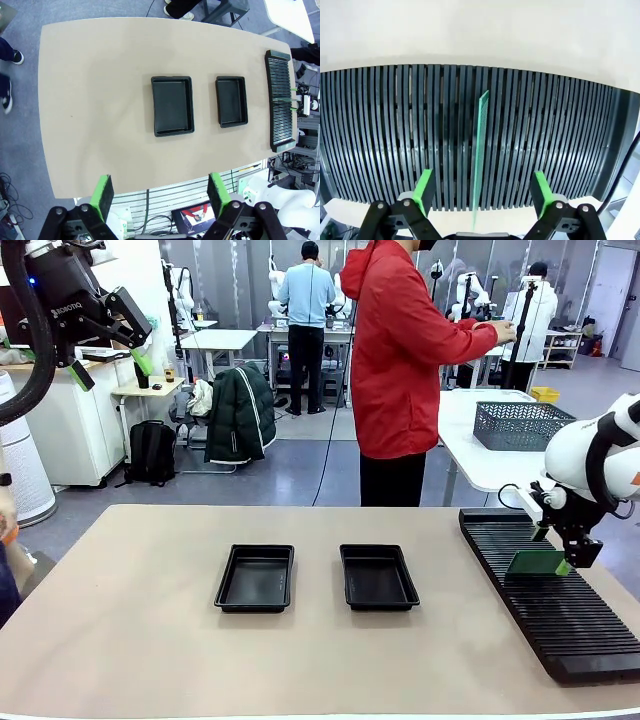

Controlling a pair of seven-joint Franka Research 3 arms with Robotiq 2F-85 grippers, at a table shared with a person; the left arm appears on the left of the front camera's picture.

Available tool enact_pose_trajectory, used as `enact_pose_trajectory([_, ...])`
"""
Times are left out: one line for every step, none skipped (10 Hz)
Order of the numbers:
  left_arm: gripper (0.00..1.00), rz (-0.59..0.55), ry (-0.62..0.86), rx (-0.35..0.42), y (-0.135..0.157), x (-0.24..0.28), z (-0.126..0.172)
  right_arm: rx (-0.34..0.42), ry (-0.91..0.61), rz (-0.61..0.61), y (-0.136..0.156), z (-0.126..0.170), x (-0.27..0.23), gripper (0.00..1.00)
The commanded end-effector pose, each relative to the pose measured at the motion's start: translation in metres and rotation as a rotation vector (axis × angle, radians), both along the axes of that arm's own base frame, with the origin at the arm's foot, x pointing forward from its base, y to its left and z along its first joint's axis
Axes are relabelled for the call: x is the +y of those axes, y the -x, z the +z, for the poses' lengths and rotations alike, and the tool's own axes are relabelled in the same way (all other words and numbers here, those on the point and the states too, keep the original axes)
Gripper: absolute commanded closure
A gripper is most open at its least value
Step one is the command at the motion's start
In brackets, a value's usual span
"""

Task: Inspect and transfer BCBs to ESD trays.
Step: Pick up the Blank PCB from the PCB Rack and place it in the left ESD tray.

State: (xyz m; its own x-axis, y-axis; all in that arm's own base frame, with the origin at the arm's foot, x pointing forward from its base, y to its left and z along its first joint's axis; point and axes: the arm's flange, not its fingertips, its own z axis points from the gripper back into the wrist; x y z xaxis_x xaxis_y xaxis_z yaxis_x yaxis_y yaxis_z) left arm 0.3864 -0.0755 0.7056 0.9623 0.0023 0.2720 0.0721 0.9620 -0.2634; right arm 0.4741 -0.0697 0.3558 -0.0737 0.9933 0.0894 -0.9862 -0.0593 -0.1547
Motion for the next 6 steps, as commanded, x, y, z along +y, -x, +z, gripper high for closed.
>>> enact_pose_trajectory([0.00,0.003,0.003,0.000,0.0011,0.0012,-0.0007,-0.004,0.002,0.003,0.0004,0.0018,-0.0009,0.00])
enact_pose_trajectory([0.00,0.003,0.003,0.000,0.0011,0.0012,-0.0007,-0.004,0.002,0.003,0.0004,0.0018,-0.0009,0.00])
enact_pose_trajectory([0.00,0.003,0.003,0.000,0.0011,0.0012,-0.0007,-0.004,0.002,0.003,0.0004,0.0018,-0.0009,0.00])
enact_pose_trajectory([0.00,0.003,0.003,0.000,0.0011,0.0012,-0.0007,-0.004,0.002,0.003,0.0004,0.0018,-0.0009,0.00])
enact_pose_trajectory([0.00,0.003,0.003,0.000,0.0011,0.0012,-0.0007,-0.001,0.001,0.001,-0.0002,0.0004,0.0006,0.00])
enact_pose_trajectory([0.00,0.003,0.003,0.000,0.0011,0.0012,-0.0007,-0.014,0.010,0.013,0.0000,0.0029,0.0014,0.00])
